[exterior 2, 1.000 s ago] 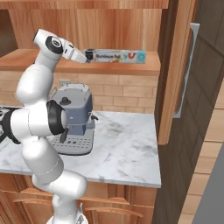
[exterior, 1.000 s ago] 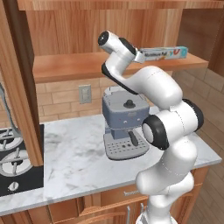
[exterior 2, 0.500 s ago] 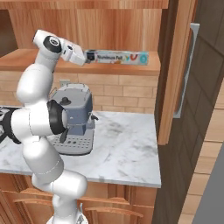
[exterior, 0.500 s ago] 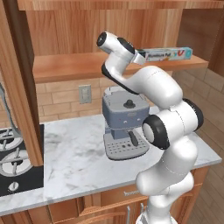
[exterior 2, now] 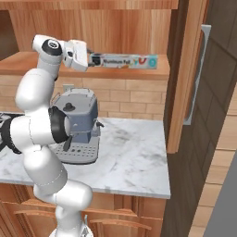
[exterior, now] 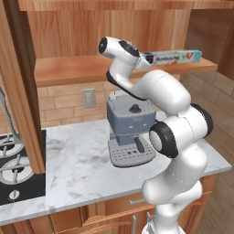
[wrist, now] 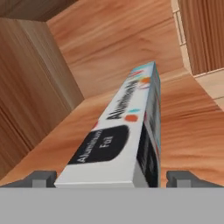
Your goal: Retrieve the tupperware and aluminum foil from the cabinet and place them on the dining counter near the plate with fish and lemon to prepare for storing leftovers.
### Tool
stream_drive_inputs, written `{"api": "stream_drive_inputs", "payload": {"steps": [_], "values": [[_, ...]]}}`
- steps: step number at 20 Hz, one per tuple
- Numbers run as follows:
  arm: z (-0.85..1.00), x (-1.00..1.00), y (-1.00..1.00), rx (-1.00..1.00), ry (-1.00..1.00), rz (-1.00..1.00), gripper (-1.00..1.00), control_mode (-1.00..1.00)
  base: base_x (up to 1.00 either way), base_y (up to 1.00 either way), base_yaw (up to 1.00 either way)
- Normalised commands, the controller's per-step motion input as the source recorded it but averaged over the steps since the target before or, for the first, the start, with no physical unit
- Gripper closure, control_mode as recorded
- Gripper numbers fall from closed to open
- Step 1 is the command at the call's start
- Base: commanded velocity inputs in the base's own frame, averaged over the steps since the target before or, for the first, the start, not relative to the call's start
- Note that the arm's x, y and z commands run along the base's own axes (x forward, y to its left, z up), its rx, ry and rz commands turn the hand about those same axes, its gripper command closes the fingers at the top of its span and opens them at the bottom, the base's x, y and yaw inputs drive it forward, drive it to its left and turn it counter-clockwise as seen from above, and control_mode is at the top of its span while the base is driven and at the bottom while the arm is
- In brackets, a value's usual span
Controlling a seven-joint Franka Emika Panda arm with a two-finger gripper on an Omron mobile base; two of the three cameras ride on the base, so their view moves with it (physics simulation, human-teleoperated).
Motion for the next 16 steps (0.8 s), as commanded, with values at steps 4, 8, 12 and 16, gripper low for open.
{"api": "stream_drive_inputs", "payload": {"steps": [4,8,12,16], "values": [[-0.18,0.0,-0.24,0.0,-0.09,-0.14,-1.0,-1.0,0.0,0.0,0.0],[-0.2,0.0,-0.27,0.0,0.01,-0.1,1.0,-1.0,0.0,0.0,0.0],[-0.32,0.0,-0.19,0.0,0.17,-0.04,1.0,-1.0,0.0,0.0,0.0],[-0.17,0.0,-0.01,0.0,0.13,0.0,1.0,-1.0,0.0,0.0,0.0]]}}
